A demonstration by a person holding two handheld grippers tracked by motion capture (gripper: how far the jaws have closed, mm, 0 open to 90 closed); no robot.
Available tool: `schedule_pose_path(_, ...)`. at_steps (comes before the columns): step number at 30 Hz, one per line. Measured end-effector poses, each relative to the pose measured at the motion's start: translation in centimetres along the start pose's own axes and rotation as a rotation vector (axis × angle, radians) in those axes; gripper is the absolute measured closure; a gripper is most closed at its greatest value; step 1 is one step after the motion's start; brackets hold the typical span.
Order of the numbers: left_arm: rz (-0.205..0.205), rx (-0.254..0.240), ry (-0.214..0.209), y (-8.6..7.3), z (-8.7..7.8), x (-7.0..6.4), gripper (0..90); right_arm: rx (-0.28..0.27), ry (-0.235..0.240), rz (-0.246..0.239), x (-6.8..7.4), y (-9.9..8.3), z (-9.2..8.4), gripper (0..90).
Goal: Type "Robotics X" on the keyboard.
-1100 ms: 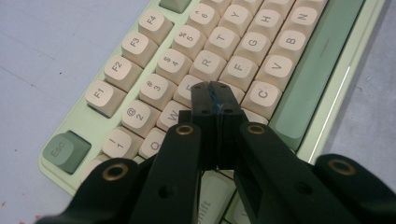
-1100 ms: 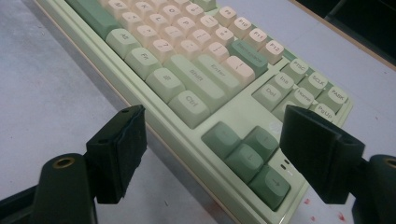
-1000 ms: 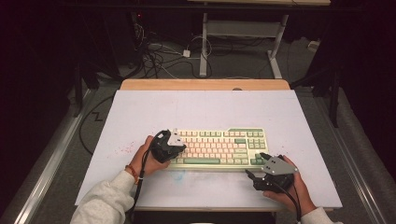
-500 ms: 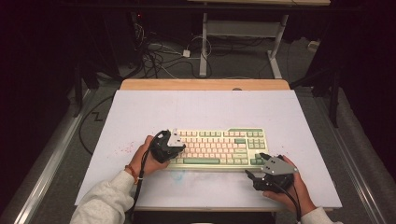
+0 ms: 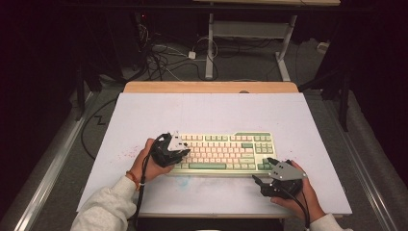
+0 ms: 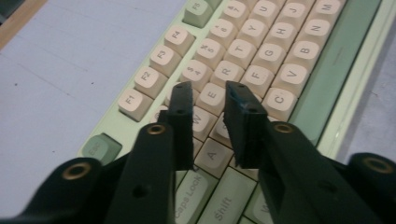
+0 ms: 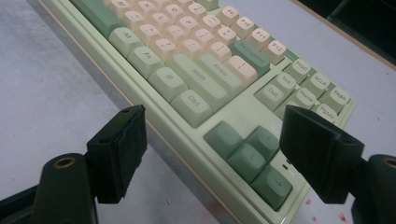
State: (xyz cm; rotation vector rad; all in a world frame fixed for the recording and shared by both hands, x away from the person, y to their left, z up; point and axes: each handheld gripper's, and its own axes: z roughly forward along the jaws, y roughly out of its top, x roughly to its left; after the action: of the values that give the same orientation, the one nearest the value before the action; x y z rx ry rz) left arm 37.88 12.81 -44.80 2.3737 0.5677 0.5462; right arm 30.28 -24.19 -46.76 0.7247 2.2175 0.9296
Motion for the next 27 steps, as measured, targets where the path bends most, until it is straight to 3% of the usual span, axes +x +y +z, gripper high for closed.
schedule_pose_path(4,0.0,-0.016,0.01,-0.1,-0.2,0.0,59.7,0.0,0.002,0.001,0.0,0.0,0.0,23.5)
schedule_pose_path(6,-0.008,-0.029,0.035,-0.1,-0.3,-0.1,48.1,0.0,0.003,0.001,0.0,0.0,0.0,23.5)
schedule_pose_path(11,-0.027,-0.074,0.064,-0.2,-0.7,0.0,32.5,0.0,0.001,0.0,-0.1,-0.1,0.0,23.5)
schedule_pose_path(14,-0.041,-0.091,0.074,-0.2,-0.8,0.0,26.5,0.004,-0.002,0.007,-0.1,-0.1,0.0,23.5)
schedule_pose_path(27,-0.028,-0.128,0.107,-0.4,-2.0,-0.3,19.6,0.0,-0.005,0.008,-0.2,-0.1,-0.1,23.5)
